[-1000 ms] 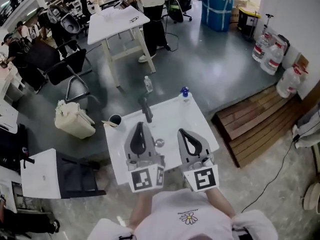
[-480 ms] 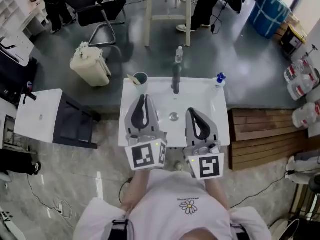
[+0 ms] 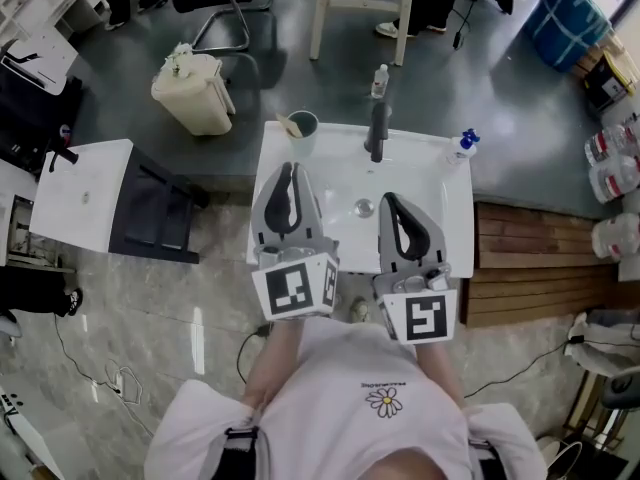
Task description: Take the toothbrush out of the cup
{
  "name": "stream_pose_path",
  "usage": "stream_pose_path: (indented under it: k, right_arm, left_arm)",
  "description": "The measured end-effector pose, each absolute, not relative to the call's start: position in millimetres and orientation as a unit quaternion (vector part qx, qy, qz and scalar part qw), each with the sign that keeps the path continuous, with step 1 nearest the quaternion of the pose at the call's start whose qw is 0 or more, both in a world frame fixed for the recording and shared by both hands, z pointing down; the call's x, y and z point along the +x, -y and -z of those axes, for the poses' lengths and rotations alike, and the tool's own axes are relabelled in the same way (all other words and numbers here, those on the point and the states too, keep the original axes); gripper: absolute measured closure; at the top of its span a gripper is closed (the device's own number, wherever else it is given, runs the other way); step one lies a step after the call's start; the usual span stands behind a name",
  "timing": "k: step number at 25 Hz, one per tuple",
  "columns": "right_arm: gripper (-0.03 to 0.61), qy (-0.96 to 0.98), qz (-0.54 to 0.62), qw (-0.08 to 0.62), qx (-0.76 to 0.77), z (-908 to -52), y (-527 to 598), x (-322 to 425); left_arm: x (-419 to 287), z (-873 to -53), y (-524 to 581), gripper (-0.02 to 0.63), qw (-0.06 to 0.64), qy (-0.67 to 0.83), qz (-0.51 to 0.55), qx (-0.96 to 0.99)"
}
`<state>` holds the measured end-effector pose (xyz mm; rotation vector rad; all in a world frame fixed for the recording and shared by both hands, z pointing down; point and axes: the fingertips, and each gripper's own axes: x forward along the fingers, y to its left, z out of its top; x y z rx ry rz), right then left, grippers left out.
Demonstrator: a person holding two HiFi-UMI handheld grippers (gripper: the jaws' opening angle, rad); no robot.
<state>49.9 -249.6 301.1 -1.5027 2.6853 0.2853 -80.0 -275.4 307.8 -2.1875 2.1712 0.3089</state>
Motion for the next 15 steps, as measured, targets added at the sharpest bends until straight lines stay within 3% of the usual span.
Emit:
stream_pose_path:
  k: [8,15]
  right_arm:
    - [0.566,-0.862,-0.084,0.008,-0.500,-311,258,60]
    - [0.566,-0.852,-0.074,-0.008,-0.518,-323,260,75]
  left_arm:
    - [-88,-320,290,0.578,-0.002,-0.708,-0.096,-0.699]
    - [-99,-349,346,0.446,-0.025,-0.716,-0.053,-0.696]
